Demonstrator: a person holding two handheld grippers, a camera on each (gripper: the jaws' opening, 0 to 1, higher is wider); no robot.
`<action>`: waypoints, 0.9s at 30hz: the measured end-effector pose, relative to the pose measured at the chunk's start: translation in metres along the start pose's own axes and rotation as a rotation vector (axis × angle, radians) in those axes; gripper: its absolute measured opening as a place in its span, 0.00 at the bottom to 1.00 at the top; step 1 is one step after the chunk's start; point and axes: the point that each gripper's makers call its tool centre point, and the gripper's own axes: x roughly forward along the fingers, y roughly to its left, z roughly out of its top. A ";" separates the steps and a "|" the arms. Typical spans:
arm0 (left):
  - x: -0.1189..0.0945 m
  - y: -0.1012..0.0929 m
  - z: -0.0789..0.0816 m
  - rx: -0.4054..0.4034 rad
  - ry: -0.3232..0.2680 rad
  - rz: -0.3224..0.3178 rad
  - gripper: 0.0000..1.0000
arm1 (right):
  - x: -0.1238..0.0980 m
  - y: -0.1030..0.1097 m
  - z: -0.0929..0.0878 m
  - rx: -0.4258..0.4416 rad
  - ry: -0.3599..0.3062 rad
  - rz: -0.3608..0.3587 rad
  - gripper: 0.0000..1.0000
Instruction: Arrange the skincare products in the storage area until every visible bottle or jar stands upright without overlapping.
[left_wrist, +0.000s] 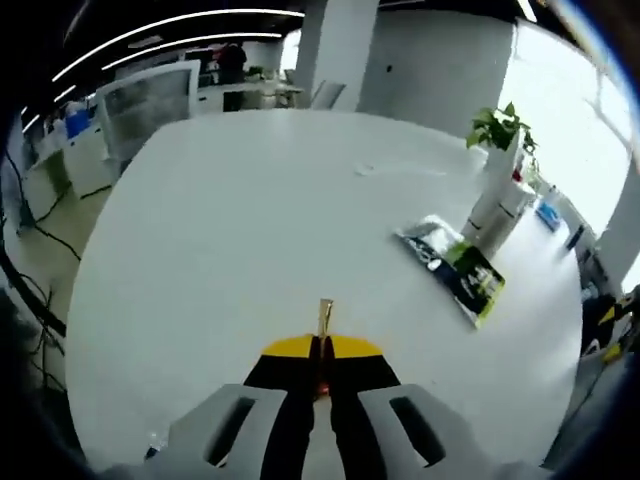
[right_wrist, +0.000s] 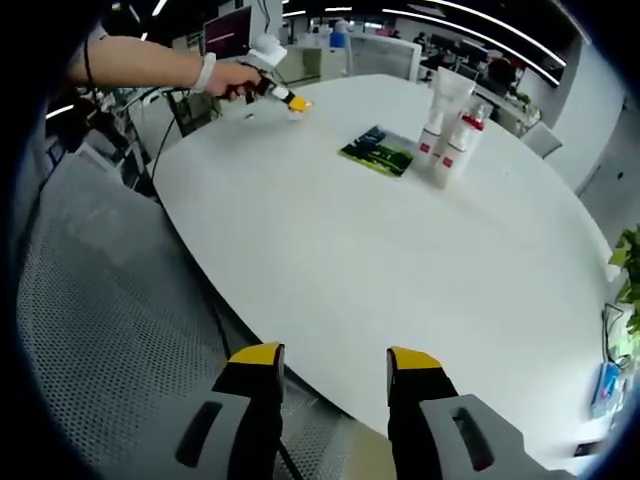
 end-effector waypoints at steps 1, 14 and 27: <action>-0.005 -0.009 0.001 -0.017 -0.014 -0.030 0.00 | 0.000 0.000 0.000 -0.003 0.000 0.000 0.36; -0.132 -0.122 -0.012 -0.222 -0.108 -0.243 0.00 | -0.005 -0.003 0.008 -0.014 -0.047 -0.023 0.35; -0.185 -0.210 -0.095 0.053 -0.074 -0.257 0.00 | -0.013 -0.011 0.019 -0.078 -0.095 -0.098 0.35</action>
